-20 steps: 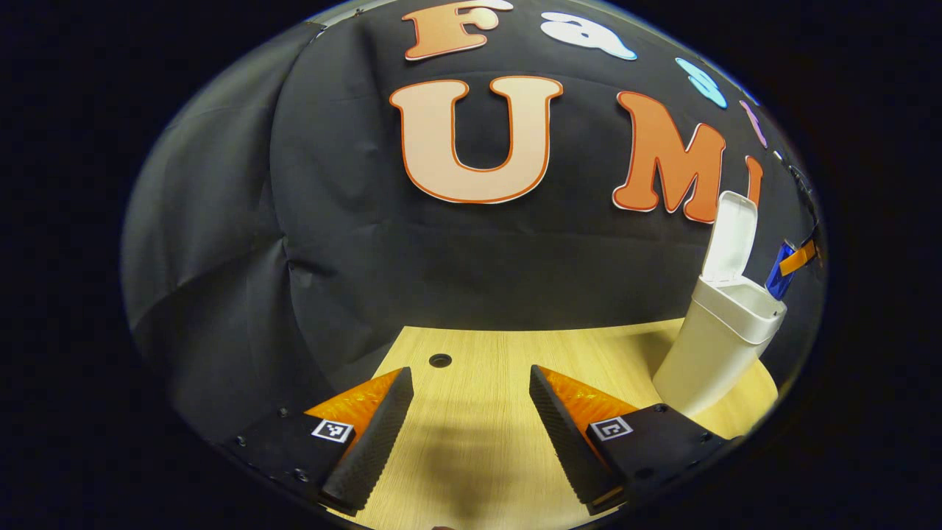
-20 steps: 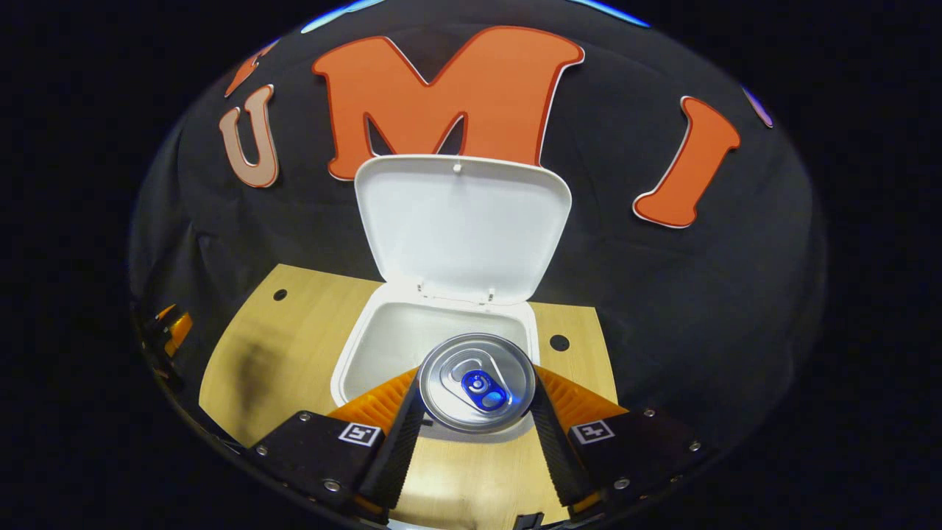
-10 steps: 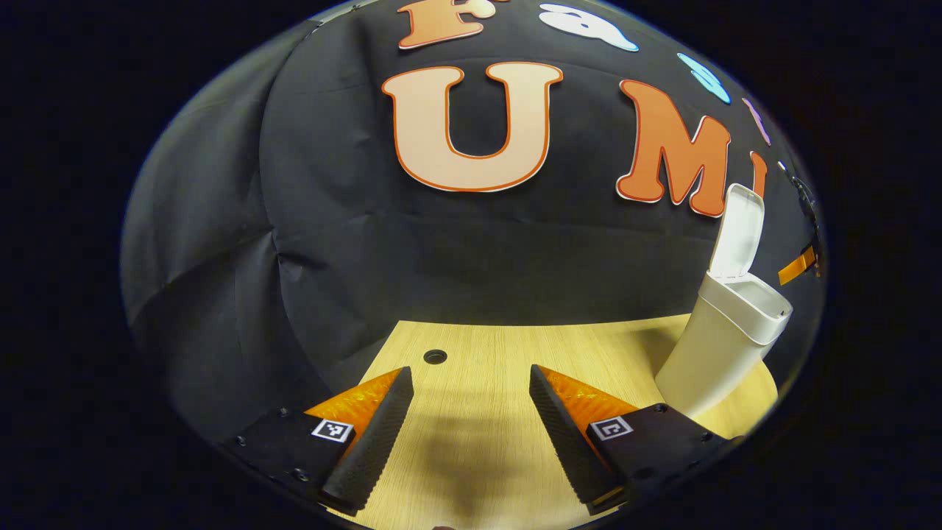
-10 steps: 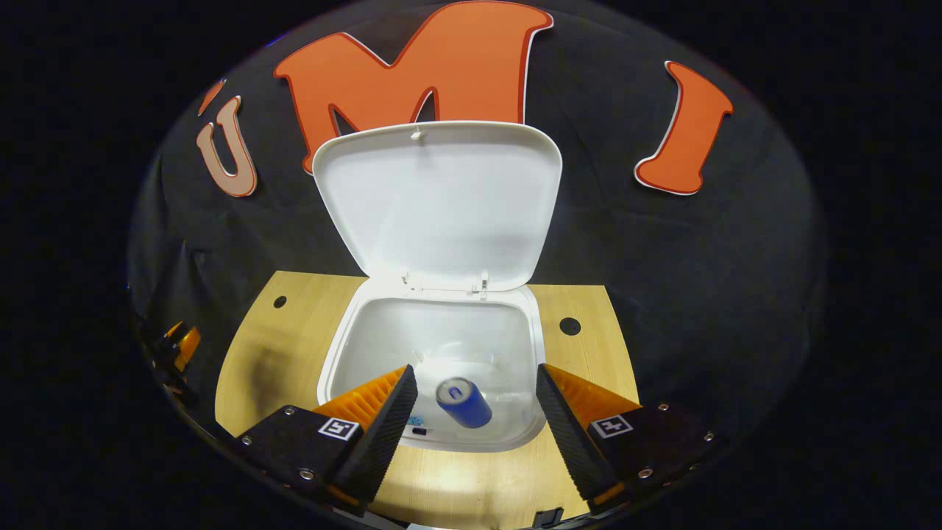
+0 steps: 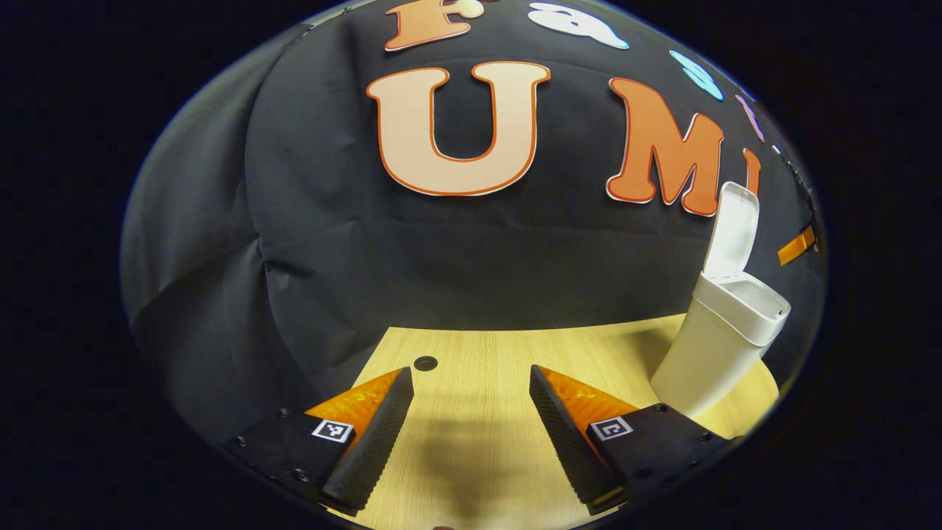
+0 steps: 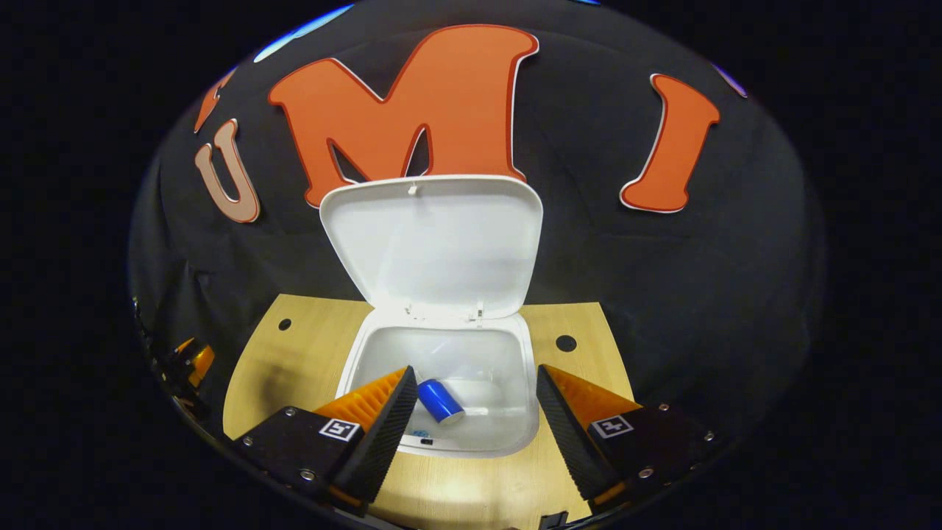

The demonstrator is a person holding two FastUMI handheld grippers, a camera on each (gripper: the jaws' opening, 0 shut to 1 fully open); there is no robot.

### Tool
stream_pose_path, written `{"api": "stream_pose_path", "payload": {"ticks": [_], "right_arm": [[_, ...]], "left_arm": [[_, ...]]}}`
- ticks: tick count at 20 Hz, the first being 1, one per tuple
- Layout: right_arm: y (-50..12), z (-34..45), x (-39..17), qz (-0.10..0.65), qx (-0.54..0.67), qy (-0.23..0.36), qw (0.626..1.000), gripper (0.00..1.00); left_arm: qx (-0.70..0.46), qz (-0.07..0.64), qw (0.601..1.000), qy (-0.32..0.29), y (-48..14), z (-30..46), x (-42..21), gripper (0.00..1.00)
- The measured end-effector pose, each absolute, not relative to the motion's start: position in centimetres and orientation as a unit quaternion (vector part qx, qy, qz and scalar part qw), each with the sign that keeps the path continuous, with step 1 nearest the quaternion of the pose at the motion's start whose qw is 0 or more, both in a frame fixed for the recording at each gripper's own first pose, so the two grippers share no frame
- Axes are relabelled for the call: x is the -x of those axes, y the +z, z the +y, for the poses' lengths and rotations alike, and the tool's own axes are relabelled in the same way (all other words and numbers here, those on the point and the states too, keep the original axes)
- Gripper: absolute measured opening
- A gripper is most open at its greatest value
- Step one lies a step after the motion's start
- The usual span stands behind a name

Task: Press the lid of the desktop garbage bin to open it, pick up the crumpled paper on the desktop and throw it into the bin, then pick up the pop can on the desktop and drop it into the bin, and finally close the garbage bin lid.

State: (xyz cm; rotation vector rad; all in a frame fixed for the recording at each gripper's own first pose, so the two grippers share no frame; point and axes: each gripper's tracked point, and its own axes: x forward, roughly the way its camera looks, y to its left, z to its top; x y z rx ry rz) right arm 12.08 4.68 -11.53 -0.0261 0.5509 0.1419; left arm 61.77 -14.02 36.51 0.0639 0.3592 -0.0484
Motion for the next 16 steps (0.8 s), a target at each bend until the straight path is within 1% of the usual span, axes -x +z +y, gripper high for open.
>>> {"api": "stream_pose_path", "payload": {"ticks": [3, 7, 12, 14, 16], "right_arm": [[-8.0, 4.9, -12.4, 0.254, 0.018, 0.066, 0.965, 0.98], [-2.4, 5.7, -13.0, 0.228, 0.061, 0.060, 0.970, 0.98], [5.2, 8.0, -15.8, 0.192, 0.096, 0.065, 0.975, 0.98], [6.4, 9.3, -17.0, 0.194, 0.096, 0.069, 0.974, 0.97], [6.0, 10.5, -18.4, 0.210, 0.084, 0.076, 0.971, 0.97]], "left_arm": [[-0.033, 0.178, 0.983, -0.031, 36.6, -14.5, -62.0, 1.00], [-0.033, 0.174, 0.983, -0.036, 36.7, -14.6, -62.4, 1.00], [-0.027, 0.176, 0.983, -0.039, 36.6, -14.8, -62.6, 1.00], [-0.025, 0.176, 0.983, -0.040, 36.4, -14.7, -62.7, 1.00], [-0.023, 0.177, 0.983, -0.039, 36.3, -14.6, -62.7, 1.00]]}}
